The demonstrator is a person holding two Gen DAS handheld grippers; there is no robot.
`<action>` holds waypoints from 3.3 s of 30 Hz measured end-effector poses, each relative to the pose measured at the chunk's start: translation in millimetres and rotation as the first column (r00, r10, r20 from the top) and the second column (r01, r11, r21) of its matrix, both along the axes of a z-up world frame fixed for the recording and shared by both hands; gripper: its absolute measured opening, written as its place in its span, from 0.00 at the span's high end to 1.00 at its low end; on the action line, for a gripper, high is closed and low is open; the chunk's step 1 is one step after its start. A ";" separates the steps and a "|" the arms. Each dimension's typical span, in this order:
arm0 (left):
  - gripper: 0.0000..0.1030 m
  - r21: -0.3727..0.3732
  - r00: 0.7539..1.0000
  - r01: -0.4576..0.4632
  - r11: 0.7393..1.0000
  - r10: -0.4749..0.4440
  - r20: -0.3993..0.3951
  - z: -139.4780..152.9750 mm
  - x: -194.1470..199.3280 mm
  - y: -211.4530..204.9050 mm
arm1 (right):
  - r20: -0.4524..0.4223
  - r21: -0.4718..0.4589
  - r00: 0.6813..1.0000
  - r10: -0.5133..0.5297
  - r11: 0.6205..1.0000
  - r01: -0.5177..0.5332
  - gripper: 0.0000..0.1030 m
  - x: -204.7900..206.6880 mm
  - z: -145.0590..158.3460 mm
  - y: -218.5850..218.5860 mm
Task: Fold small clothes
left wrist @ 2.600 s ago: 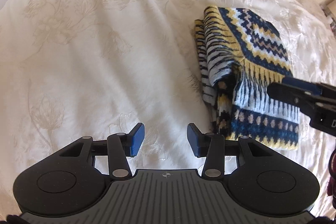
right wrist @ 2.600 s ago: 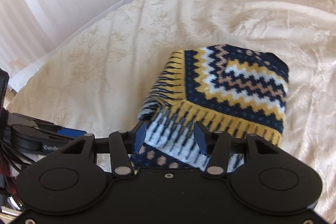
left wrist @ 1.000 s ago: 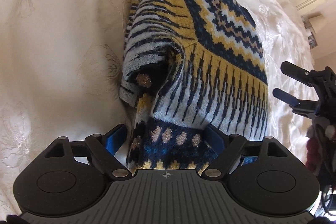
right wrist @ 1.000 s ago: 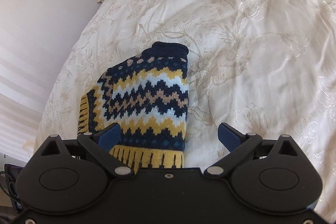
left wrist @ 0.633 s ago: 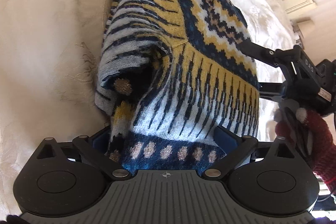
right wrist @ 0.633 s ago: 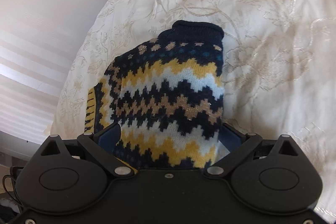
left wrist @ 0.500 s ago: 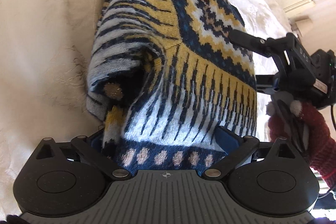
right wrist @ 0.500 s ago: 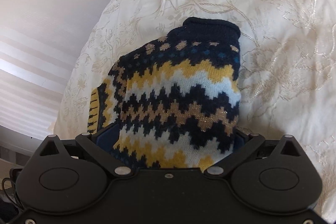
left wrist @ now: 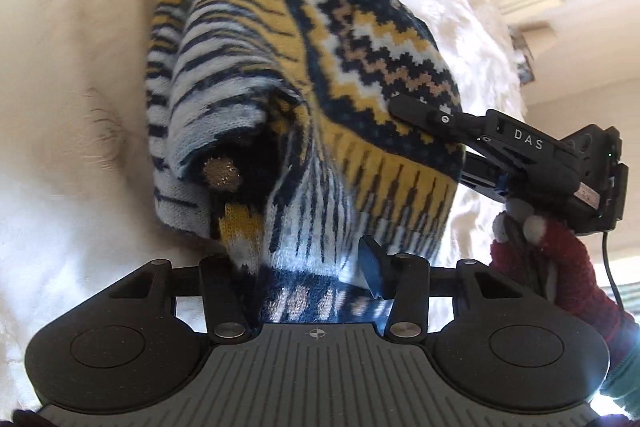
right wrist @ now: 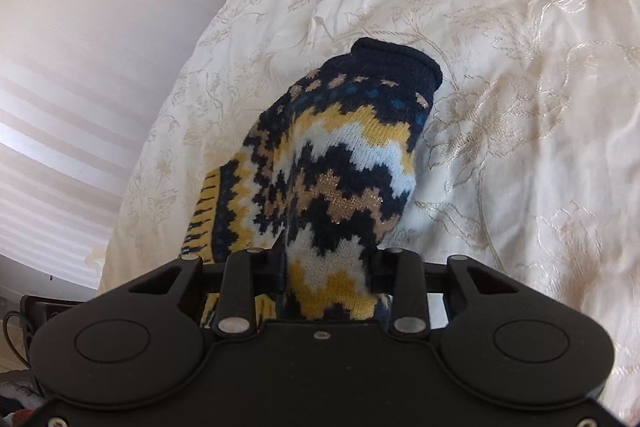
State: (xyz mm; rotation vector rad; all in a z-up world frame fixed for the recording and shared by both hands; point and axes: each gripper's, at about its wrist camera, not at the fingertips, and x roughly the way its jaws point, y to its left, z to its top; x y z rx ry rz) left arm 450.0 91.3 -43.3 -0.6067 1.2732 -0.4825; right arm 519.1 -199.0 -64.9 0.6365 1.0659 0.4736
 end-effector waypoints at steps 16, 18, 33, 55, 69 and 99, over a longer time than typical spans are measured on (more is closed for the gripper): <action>0.56 -0.005 0.954 0.298 0.954 -0.298 -0.030 -3.6 -109.9 -111.2 | -0.108 -0.190 0.982 -0.158 0.972 0.135 0.50 -157.5 20.1 -81.3; 0.56 0.075 0.948 0.316 0.946 -0.312 -0.054 -11.2 -120.8 -116.8 | -0.100 -0.243 0.979 -0.177 0.959 0.148 0.44 -167.7 18.1 -84.4; 0.54 0.232 0.964 0.225 0.946 -0.251 0.087 48.8 -166.9 -93.7 | 0.036 -0.263 0.981 -0.192 0.945 0.195 0.35 -209.4 34.6 -105.4; 0.51 0.510 0.967 0.047 0.859 -0.167 0.192 20.8 -123.6 -136.8 | 0.146 -0.302 0.982 -0.120 0.940 0.159 0.34 -211.6 48.8 -115.5; 0.49 0.499 0.982 -0.002 0.867 -0.091 0.163 17.2 -127.2 -130.3 | 0.012 -0.539 1.000 0.026 0.842 -0.015 0.32 -117.7 -16.5 -76.1; 0.10 0.529 0.991 -0.091 0.844 0.025 0.130 4.5 -126.2 -126.1 | 0.017 -0.505 1.000 -0.007 0.863 0.015 0.01 -179.6 -26.9 -91.6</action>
